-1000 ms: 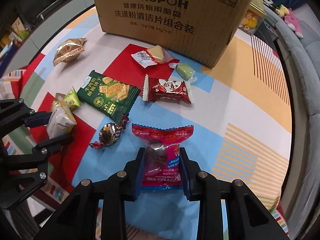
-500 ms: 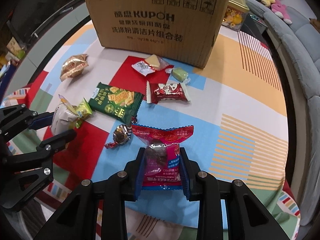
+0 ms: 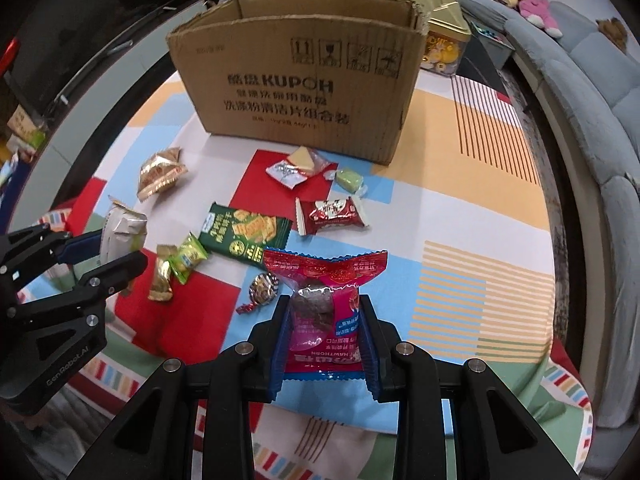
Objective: Organize snacks
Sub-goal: 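Lift and carry both held snacks over the open cardboard box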
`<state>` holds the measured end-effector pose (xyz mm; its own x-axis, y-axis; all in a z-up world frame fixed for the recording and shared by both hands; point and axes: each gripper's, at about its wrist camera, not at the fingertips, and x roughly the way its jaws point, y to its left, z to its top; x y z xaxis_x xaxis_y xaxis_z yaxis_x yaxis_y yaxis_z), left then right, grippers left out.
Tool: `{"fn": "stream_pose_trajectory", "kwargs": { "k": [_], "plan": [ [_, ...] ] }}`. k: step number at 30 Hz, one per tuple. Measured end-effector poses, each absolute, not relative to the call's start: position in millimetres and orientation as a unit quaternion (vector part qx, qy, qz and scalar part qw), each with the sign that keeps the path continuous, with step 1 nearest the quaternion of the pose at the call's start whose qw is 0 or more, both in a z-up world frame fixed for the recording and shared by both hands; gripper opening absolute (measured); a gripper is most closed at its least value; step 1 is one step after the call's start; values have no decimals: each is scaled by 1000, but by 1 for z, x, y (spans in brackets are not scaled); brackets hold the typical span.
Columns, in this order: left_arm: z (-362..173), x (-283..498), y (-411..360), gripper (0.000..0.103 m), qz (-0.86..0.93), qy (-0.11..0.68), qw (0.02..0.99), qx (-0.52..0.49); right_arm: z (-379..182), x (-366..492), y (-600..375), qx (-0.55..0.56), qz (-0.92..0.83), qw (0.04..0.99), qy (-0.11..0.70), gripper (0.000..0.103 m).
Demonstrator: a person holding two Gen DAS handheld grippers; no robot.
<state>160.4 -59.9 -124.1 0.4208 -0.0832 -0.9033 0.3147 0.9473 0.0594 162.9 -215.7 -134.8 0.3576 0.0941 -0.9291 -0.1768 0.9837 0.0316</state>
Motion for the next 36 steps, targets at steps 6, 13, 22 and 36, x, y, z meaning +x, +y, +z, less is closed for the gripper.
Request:
{"fn": "stream_pose_trajectory", "kwargs": {
  "k": [6,13,22,36],
  "plan": [
    [-106,167,-52,31,-101,518,844,96,-119,169,-217,-24,74,826,558,32],
    [-83,179,-49,31,-80,509,853,78,-95,175,-215,-9,70,837,543,32],
    [-56,197,-40,31,-54,497,864,61,-62,185,-205,-1,70,857,511,32],
    [-15,224,-35,31,-32,461,885,48,-19,210,-199,5,55,884,463,32]
  ]
}}
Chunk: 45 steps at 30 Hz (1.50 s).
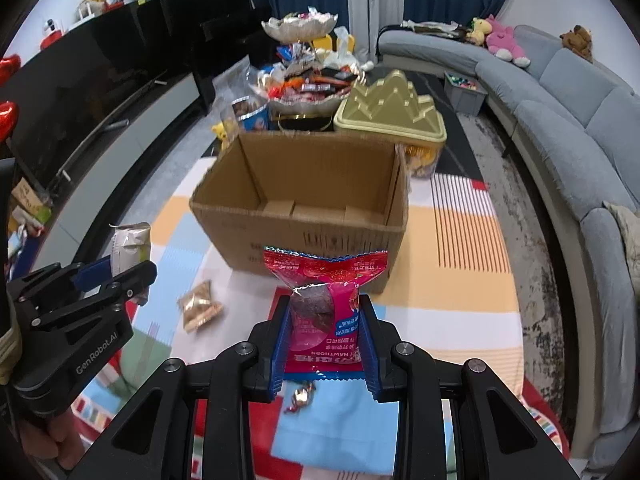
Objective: Organize snacks
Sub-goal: 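Lift and carry both held snacks over the open cardboard box, then open both tools to drop the snacks into the cardboard box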
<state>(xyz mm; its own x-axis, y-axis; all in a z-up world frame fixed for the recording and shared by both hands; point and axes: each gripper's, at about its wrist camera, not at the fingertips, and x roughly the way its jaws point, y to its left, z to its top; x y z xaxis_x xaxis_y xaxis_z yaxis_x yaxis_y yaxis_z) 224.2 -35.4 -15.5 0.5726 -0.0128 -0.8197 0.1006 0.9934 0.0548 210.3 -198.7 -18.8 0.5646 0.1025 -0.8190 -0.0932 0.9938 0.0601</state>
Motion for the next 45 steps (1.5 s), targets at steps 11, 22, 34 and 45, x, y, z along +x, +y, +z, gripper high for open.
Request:
{"fn": "stream_pose_trajectory", "kwargs": {
  "k": [11,22,34,45],
  "plan": [
    [13,261,-42,31,-27,430,901,43,7,242,-199,9,43,902,430,32],
    [35,307,-51,31,-32,408,912,43,22,282,-205,8,32,911,412,32],
    [22,361,-54,31,-28,425,904,36,21,335,-207,4,15,909,416,32],
    [-1,377,-59,34,-38,445,894,43,5,357,-203,-4,23,898,439,34]
  ]
}}
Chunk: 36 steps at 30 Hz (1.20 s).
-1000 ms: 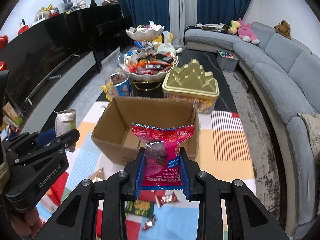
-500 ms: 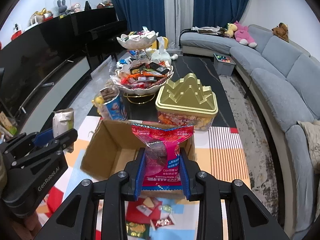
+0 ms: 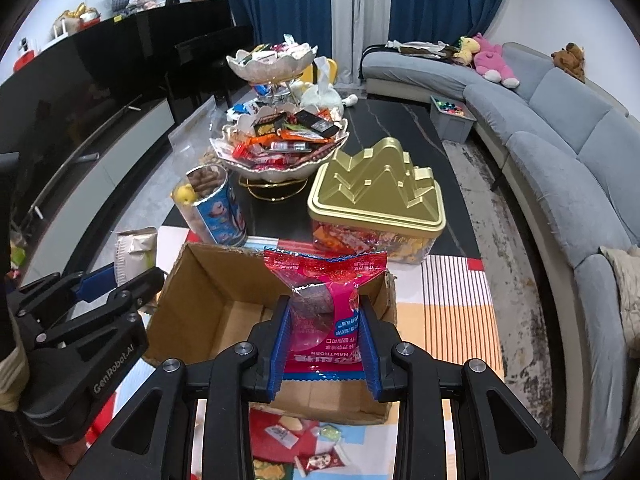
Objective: Organize snacks
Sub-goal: 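Open both tools to drop the snacks into the cardboard box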
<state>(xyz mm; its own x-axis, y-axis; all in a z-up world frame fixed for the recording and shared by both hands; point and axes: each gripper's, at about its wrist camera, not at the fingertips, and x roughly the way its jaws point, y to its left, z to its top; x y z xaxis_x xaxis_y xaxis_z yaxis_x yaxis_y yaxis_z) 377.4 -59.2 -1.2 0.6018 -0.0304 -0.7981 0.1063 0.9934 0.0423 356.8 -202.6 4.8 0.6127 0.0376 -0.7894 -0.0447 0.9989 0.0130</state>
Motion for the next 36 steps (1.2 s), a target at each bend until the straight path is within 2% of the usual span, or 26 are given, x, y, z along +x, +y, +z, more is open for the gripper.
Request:
{"fn": "stream_pose_trajectory", "kwargs": {
  "k": [1,2,3,5,6,14,36],
  "plan": [
    [-2,378,-60,37,-38,447,893,47,4,358,-203,-2,25,897,441,34],
    [-3,378,-60,44,-31,448,892,52,4,359,-202,-2,24,897,442,39],
    [-2,378,-60,52,-27,448,892,55,3,360,-202,-2,23,896,443,51],
    [-1,377,-57,63,-25,446,893,55,5,361,-203,-7,15,898,440,69],
    [1,377,-56,66,-22,445,893,57,7,360,-203,-10,10,900,435,71],
    [12,372,-46,83,-12,434,899,55,14,358,-208,-7,-3,903,429,71],
    [36,319,-44,84,-19,408,910,68,25,314,-214,7,-5,910,415,71]
  ]
}}
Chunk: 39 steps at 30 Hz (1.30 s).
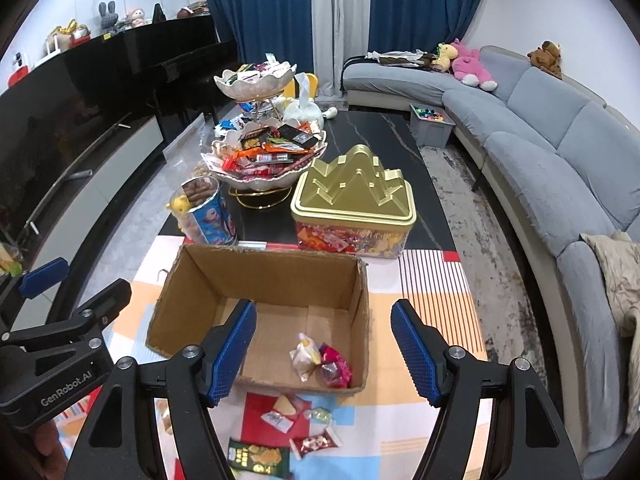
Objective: Organize snacks
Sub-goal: 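Open both tools to drop the snacks into the cardboard box, then withdraw both tools from the box back toward the remaining snacks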
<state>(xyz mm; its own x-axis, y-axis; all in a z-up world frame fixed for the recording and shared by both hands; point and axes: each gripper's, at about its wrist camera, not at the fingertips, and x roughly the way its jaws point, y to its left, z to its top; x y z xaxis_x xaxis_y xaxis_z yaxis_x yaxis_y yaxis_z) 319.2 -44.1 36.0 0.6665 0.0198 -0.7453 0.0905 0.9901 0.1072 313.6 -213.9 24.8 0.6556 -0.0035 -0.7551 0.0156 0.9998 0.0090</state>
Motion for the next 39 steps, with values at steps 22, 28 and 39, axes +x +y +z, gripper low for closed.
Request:
{"fn": "stream_pose_trajectory", "kwargs": {
  "k": [22,28,39],
  "plan": [
    [7,254,-39,84,-21,405,909,91,-5,254,-207,8,5,903,429,71],
    [-13,238,-35,84,-19,417,904,90,-17,239,-205,2,6,900,436,71],
    [-43,209,-29,84,-8,424,902,82,-43,214,-198,0,13,895,446,71]
  ]
}}
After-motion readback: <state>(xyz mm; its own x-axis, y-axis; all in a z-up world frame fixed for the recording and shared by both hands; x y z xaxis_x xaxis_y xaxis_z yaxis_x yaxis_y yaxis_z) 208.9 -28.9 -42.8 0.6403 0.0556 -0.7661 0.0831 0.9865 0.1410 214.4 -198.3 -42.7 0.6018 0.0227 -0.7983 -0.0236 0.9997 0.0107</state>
